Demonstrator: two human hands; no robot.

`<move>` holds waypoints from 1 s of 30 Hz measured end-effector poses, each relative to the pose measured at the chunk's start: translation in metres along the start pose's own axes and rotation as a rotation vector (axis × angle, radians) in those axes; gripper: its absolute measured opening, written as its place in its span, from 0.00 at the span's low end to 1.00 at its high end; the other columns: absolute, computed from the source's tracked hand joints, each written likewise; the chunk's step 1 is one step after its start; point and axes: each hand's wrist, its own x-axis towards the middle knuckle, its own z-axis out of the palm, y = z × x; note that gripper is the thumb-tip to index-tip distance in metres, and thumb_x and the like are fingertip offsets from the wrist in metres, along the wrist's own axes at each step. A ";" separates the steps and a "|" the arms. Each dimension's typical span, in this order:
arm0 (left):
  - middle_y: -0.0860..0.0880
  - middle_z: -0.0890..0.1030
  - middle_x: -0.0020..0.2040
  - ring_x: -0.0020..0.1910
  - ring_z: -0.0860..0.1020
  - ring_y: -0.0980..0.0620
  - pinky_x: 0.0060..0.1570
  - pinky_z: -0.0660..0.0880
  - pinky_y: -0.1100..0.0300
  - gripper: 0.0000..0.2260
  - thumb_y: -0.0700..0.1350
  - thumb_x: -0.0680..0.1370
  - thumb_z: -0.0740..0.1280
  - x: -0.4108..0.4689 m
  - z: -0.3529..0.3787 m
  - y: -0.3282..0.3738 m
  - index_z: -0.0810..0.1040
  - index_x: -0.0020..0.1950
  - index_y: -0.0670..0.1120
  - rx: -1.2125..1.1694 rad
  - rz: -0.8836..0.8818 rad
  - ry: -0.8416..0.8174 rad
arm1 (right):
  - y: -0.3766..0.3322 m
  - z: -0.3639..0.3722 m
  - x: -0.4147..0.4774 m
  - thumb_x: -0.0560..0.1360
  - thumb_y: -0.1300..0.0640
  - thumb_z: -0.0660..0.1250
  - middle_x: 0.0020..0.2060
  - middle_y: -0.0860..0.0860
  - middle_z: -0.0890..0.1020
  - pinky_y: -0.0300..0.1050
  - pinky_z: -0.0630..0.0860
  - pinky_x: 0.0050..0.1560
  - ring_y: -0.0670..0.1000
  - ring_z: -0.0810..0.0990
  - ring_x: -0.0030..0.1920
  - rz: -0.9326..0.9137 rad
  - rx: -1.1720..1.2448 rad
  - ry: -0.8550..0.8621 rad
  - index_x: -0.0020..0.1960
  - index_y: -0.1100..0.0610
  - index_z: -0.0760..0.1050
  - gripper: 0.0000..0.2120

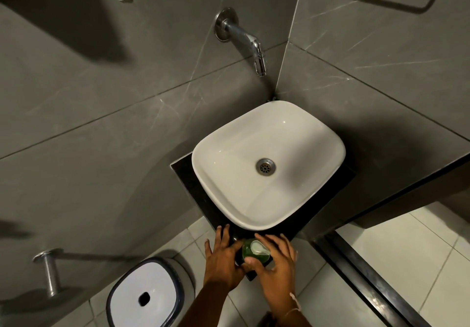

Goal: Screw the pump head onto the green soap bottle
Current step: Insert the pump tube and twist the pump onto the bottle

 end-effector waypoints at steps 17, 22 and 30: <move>0.49 0.45 0.80 0.77 0.37 0.47 0.74 0.40 0.37 0.29 0.62 0.69 0.68 0.002 0.004 -0.001 0.66 0.69 0.62 0.012 -0.011 -0.008 | -0.006 0.000 0.006 0.57 0.46 0.79 0.50 0.42 0.78 0.65 0.69 0.62 0.53 0.70 0.63 0.078 -0.018 0.032 0.41 0.47 0.80 0.16; 0.49 0.47 0.80 0.77 0.38 0.47 0.74 0.43 0.36 0.26 0.58 0.70 0.66 0.001 0.004 -0.002 0.67 0.67 0.61 0.013 -0.006 0.005 | -0.010 0.005 0.006 0.55 0.36 0.75 0.51 0.45 0.78 0.66 0.68 0.64 0.53 0.71 0.61 0.105 -0.073 0.012 0.44 0.46 0.76 0.23; 0.50 0.46 0.80 0.77 0.37 0.47 0.74 0.40 0.37 0.27 0.62 0.69 0.68 0.003 0.006 -0.002 0.68 0.66 0.61 0.005 -0.006 0.013 | -0.007 -0.001 0.010 0.56 0.47 0.82 0.49 0.44 0.78 0.65 0.68 0.63 0.55 0.71 0.62 0.058 -0.070 0.013 0.39 0.49 0.80 0.17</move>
